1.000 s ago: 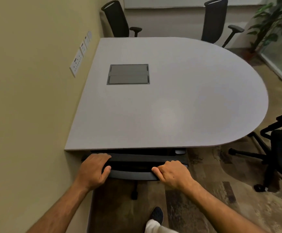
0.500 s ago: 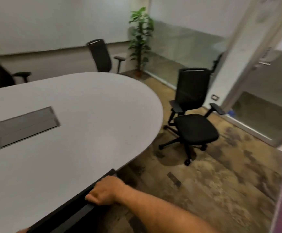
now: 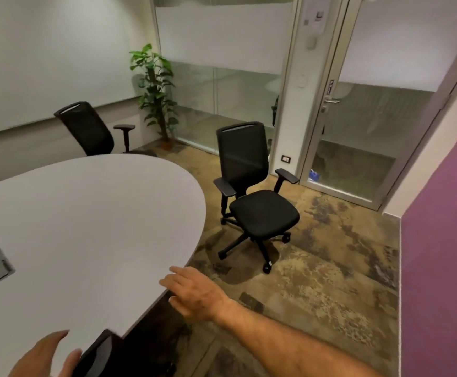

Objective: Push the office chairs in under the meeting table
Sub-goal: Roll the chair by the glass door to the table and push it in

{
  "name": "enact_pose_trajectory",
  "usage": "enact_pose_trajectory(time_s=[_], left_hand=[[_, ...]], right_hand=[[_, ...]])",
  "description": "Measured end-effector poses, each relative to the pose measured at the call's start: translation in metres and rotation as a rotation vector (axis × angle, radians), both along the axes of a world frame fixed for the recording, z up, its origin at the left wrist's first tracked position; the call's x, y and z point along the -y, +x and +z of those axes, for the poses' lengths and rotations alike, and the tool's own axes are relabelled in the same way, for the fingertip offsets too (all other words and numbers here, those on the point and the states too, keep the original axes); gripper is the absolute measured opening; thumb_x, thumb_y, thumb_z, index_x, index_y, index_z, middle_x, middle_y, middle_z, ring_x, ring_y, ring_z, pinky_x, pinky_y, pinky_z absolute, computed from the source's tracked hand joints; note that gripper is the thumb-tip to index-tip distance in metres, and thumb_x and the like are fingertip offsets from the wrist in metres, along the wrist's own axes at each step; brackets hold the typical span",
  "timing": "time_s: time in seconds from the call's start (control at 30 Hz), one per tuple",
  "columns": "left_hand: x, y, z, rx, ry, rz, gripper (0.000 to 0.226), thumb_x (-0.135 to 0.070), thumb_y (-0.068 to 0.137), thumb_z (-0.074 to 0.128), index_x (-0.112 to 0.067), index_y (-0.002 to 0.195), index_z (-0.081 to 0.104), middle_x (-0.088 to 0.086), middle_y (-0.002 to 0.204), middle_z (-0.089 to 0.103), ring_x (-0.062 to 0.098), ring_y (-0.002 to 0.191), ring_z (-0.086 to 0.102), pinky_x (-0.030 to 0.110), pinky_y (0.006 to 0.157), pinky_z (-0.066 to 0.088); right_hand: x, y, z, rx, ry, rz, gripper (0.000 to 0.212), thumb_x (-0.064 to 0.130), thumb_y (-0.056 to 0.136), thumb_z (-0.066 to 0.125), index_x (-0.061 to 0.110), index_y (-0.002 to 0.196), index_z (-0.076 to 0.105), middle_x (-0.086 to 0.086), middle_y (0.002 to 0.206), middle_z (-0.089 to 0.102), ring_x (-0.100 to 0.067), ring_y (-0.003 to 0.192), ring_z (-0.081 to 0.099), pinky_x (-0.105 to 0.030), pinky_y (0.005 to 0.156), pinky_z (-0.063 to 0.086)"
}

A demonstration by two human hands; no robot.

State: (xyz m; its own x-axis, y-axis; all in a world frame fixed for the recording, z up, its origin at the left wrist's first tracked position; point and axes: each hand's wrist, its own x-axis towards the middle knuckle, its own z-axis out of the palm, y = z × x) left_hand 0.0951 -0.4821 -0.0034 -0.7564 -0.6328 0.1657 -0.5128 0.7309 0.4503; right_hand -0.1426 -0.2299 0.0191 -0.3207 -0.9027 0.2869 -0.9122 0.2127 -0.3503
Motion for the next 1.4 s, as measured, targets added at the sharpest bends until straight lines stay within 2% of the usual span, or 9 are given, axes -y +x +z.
enact_pose_trajectory(time_s=[0.07, 0.13, 0.33, 0.6, 0.83, 1.03, 1.17, 1.27, 1.4], left_hand=[[-0.038, -0.055, 0.037, 0.088, 0.062, -0.067, 0.083, -0.069, 0.072, 0.045, -0.005, 0.119, 0.069, 0.021, 0.12, 0.069, 0.045, 0.107, 0.066, 0.058, 0.09, 0.05], [-0.074, -0.122, 0.046, 0.101, 0.028, -0.189, 0.087, -0.068, 0.075, 0.042, -0.001, 0.126, 0.066, 0.021, 0.128, 0.066, 0.044, 0.114, 0.064, 0.059, 0.095, 0.049], [-0.152, -0.294, 0.078, -0.011, 0.02, -0.262, 0.083, -0.067, 0.085, 0.038, -0.019, 0.154, 0.037, 0.005, 0.159, 0.038, 0.028, 0.144, 0.039, 0.046, 0.118, 0.032], [-0.186, -0.47, 0.069, -0.063, 0.028, -0.327, 0.079, -0.077, 0.089, 0.03, -0.034, 0.156, 0.029, -0.005, 0.162, 0.03, 0.023, 0.146, 0.035, 0.04, 0.115, 0.026], [-0.186, -0.607, 0.025, 0.011, 0.067, -0.334, 0.075, -0.073, 0.093, 0.025, -0.033, 0.156, 0.027, -0.005, 0.164, 0.028, 0.02, 0.148, 0.029, 0.036, 0.117, 0.022], [-0.15, -0.731, -0.025, 0.077, 0.082, -0.349, 0.076, -0.074, 0.093, 0.02, -0.031, 0.155, 0.031, -0.005, 0.162, 0.031, 0.018, 0.147, 0.031, 0.036, 0.118, 0.025], [-0.109, -0.827, -0.05, 0.154, 0.004, -0.405, 0.069, -0.062, 0.099, 0.026, -0.021, 0.154, 0.037, 0.003, 0.159, 0.038, 0.021, 0.143, 0.036, 0.036, 0.118, 0.026], [-0.085, -0.884, -0.081, 0.208, 0.002, -0.413, 0.061, -0.052, 0.103, 0.034, -0.016, 0.153, 0.038, 0.006, 0.158, 0.04, 0.024, 0.144, 0.036, 0.039, 0.118, 0.027], [-0.056, -0.946, -0.135, 0.239, 0.024, -0.371, 0.061, -0.056, 0.103, 0.033, -0.021, 0.154, 0.035, 0.002, 0.16, 0.037, 0.021, 0.145, 0.033, 0.037, 0.118, 0.025]], right_hand=[[-0.023, -0.043, 0.008, -0.066, -0.05, -0.032, 0.049, 0.021, 0.098, 0.054, 0.007, 0.143, 0.044, -0.016, 0.143, 0.056, -0.034, 0.142, 0.039, -0.05, 0.115, 0.036], [-0.052, -0.095, 0.016, -0.126, -0.07, -0.061, 0.049, 0.026, 0.099, 0.049, 0.01, 0.144, 0.042, -0.012, 0.143, 0.054, -0.031, 0.142, 0.038, -0.046, 0.116, 0.034], [-0.133, -0.239, 0.056, -0.158, -0.14, -0.234, 0.049, 0.029, 0.097, 0.05, 0.019, 0.145, 0.041, -0.002, 0.144, 0.051, -0.021, 0.145, 0.033, -0.041, 0.119, 0.031], [-0.205, -0.394, 0.062, -0.179, -0.19, -0.376, 0.054, 0.028, 0.095, 0.059, 0.02, 0.146, 0.044, 0.003, 0.141, 0.054, -0.014, 0.144, 0.035, -0.036, 0.116, 0.037], [-0.226, -0.52, 0.015, -0.091, -0.109, -0.503, 0.052, 0.036, 0.097, 0.052, 0.021, 0.146, 0.047, 0.004, 0.143, 0.055, -0.009, 0.144, 0.031, -0.027, 0.115, 0.025], [-0.18, -0.64, -0.052, 0.114, -0.026, -0.563, 0.049, 0.037, 0.099, 0.051, 0.025, 0.146, 0.048, 0.001, 0.144, 0.053, -0.008, 0.139, 0.035, -0.022, 0.111, 0.03], [-0.114, -0.724, -0.103, 0.354, 0.017, -0.524, 0.045, 0.031, 0.102, 0.054, 0.021, 0.145, 0.051, 0.0, 0.136, 0.057, -0.012, 0.133, 0.045, -0.029, 0.107, 0.041], [-0.065, -0.771, -0.143, 0.613, 0.089, -0.514, 0.043, 0.031, 0.102, 0.054, 0.023, 0.144, 0.051, 0.007, 0.129, 0.058, -0.01, 0.126, 0.048, -0.026, 0.1, 0.041], [0.001, -0.83, -0.195, 1.071, 0.093, -0.607, 0.042, 0.038, 0.099, 0.059, 0.027, 0.14, 0.054, 0.007, 0.124, 0.063, -0.013, 0.12, 0.056, -0.029, 0.093, 0.047]])
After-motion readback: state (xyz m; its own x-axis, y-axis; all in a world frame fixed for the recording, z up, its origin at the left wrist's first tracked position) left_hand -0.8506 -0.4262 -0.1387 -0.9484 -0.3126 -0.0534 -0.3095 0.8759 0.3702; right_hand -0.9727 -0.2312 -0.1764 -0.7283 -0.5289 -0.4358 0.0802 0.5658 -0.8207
